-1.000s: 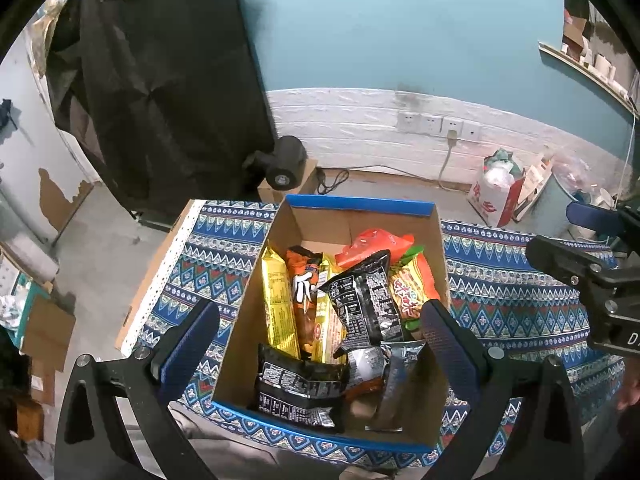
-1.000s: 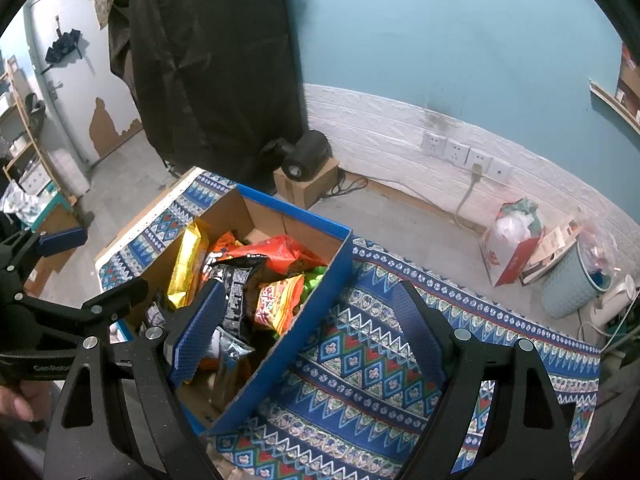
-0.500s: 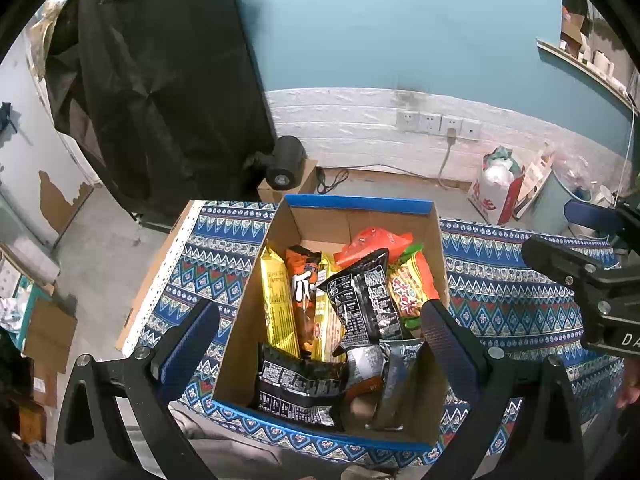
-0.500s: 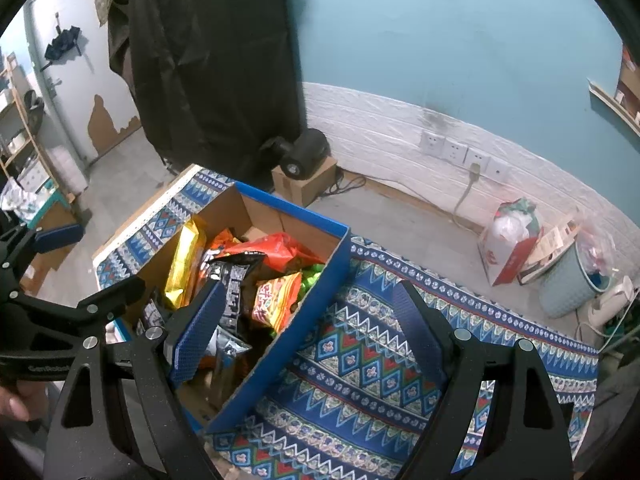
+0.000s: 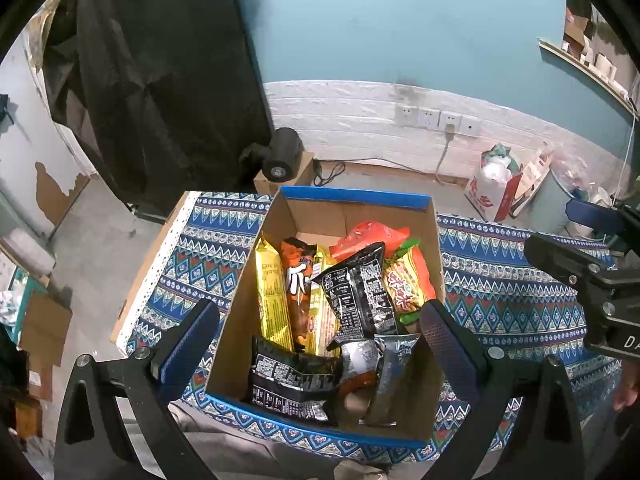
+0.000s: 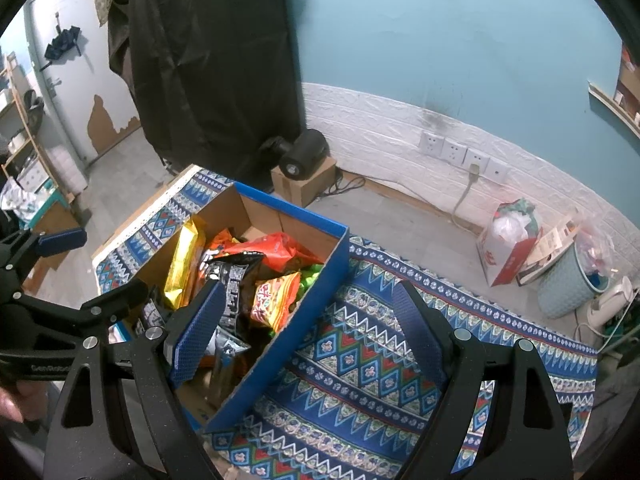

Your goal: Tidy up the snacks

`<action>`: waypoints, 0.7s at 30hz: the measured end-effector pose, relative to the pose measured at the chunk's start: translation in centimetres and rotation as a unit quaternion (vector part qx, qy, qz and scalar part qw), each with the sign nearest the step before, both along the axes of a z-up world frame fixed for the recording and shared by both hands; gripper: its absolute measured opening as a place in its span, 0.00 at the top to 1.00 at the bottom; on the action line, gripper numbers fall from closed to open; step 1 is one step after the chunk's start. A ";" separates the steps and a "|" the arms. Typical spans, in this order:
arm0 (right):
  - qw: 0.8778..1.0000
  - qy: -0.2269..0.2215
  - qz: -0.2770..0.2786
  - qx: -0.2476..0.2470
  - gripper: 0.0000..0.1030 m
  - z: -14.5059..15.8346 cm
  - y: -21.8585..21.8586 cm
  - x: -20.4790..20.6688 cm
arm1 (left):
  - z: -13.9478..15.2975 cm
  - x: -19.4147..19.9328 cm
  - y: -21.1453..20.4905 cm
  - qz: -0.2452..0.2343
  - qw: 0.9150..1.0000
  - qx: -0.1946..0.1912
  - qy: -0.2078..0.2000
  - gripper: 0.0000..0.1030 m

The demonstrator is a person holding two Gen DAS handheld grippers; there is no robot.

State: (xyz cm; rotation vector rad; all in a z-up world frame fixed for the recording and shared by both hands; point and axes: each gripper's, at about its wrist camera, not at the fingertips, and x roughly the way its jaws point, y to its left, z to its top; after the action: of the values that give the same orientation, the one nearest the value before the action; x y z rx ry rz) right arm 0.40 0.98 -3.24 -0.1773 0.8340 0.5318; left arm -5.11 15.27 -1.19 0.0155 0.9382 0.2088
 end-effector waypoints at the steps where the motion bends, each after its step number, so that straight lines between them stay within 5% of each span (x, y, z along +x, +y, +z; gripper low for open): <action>1: 1.000 0.000 0.000 0.000 0.18 0.0 -0.1 0.0 | 0.0 0.0 0.0 0.000 1.000 0.000 0.000 0.02; 21: 1.000 0.000 0.000 0.000 0.18 0.0 0.1 0.0 | -0.2 0.1 0.1 0.004 1.000 -0.005 0.006 0.02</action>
State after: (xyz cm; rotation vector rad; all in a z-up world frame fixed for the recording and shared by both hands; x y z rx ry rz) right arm 0.37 1.05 -3.19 -0.1776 0.8346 0.5317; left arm -5.06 15.40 -1.35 0.0047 0.9509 0.2114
